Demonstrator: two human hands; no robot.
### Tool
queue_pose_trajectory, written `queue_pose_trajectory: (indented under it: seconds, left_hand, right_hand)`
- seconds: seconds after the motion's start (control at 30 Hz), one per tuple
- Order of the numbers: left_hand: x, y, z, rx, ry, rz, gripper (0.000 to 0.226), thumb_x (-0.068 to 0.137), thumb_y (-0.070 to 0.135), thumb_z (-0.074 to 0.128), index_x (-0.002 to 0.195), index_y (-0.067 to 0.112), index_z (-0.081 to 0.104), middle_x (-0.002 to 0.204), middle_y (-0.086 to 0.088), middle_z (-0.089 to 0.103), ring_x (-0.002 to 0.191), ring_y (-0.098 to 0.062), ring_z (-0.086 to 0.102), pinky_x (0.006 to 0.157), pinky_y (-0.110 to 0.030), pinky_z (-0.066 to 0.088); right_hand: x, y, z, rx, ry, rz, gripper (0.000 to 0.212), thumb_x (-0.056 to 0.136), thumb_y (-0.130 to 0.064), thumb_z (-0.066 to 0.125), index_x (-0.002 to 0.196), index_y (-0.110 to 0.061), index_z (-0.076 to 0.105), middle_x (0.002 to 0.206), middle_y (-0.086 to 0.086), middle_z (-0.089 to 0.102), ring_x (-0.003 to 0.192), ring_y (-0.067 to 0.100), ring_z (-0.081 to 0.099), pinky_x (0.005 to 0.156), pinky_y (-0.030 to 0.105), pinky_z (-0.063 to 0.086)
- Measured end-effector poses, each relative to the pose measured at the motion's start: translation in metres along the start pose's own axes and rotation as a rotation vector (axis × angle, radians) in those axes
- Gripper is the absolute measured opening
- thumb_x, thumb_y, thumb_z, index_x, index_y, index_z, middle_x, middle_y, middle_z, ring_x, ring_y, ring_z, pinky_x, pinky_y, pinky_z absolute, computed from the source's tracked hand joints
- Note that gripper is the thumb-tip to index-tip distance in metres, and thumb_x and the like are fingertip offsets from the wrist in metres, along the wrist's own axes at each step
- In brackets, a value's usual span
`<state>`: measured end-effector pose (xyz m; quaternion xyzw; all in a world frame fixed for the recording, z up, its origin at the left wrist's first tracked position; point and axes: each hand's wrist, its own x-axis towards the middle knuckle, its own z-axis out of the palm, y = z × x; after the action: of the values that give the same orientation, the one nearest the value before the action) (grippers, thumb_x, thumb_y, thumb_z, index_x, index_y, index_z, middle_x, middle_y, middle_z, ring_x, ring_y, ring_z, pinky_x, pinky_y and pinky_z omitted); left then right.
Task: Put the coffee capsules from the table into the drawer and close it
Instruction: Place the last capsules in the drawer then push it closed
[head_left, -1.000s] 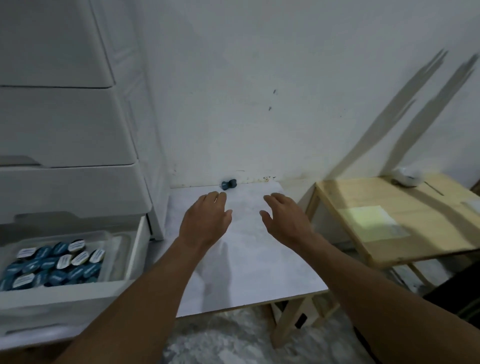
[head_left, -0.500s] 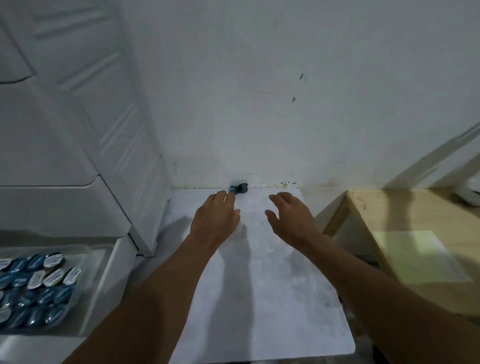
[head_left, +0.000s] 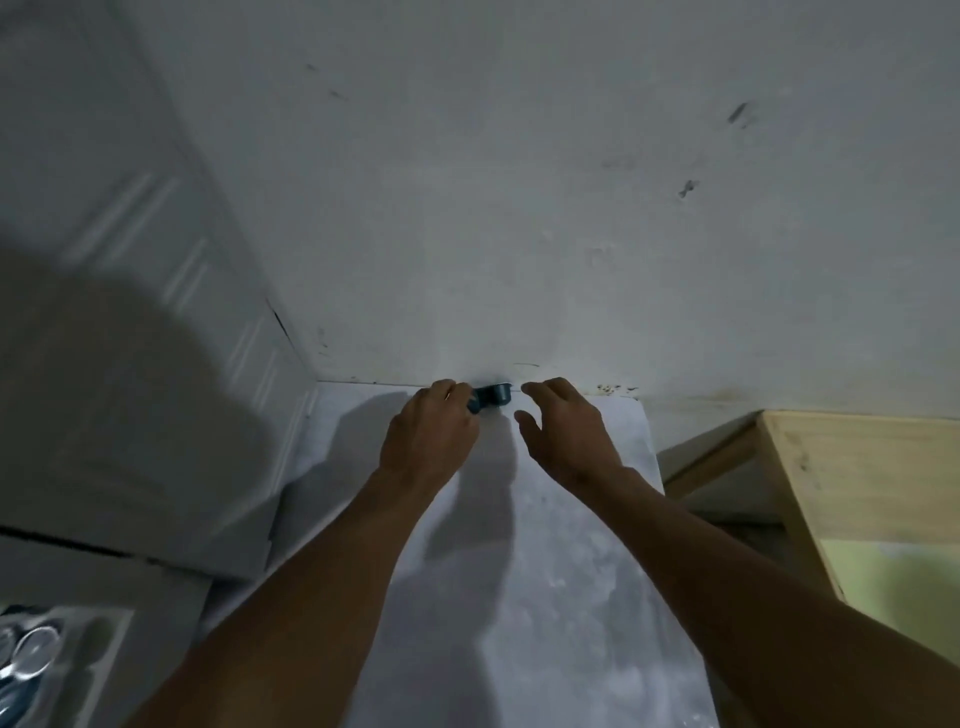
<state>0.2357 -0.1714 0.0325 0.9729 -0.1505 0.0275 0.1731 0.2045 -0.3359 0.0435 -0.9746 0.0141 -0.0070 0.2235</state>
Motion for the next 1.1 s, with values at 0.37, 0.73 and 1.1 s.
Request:
queue_pose_trajectory:
  seconds: [0.37, 0.73, 1.1]
  left_hand:
    - [0.042, -0.024, 0.056, -0.092, -0.086, -0.043, 0.041, 0.083, 0.025, 0.067, 0.122, 0.013, 0.058, 0.117, -0.006, 0.063, 0.105, -0.026, 0.060, 0.083, -0.040, 0.054]
    - [0.054, -0.029, 0.075, -0.114, -0.068, -0.015, 0.034, 0.080, 0.023, 0.070, 0.111, 0.011, 0.063, 0.105, -0.009, 0.067, 0.093, -0.029, 0.064, 0.072, -0.037, 0.053]
    - [0.039, -0.032, 0.068, -0.125, -0.093, -0.031, 0.037, 0.084, 0.037, 0.065, 0.111, 0.015, 0.055, 0.101, -0.008, 0.068, 0.091, -0.026, 0.064, 0.072, -0.035, 0.054]
  right_hand:
    - [0.063, 0.011, 0.054, 0.062, -0.092, 0.063, 0.034, 0.094, -0.015, 0.050, 0.127, -0.014, 0.054, 0.123, 0.013, 0.056, 0.102, 0.030, 0.060, 0.088, 0.034, 0.049]
    - [0.075, 0.027, 0.074, 0.151, -0.085, 0.080, 0.028, 0.092, -0.015, 0.051, 0.118, -0.023, 0.060, 0.119, 0.007, 0.059, 0.104, 0.024, 0.057, 0.083, 0.020, 0.038]
    - [0.057, 0.030, 0.073, 0.166, -0.026, 0.069, 0.014, 0.085, -0.018, 0.063, 0.096, -0.012, 0.058, 0.098, 0.011, 0.064, 0.083, 0.028, 0.059, 0.067, 0.026, 0.043]
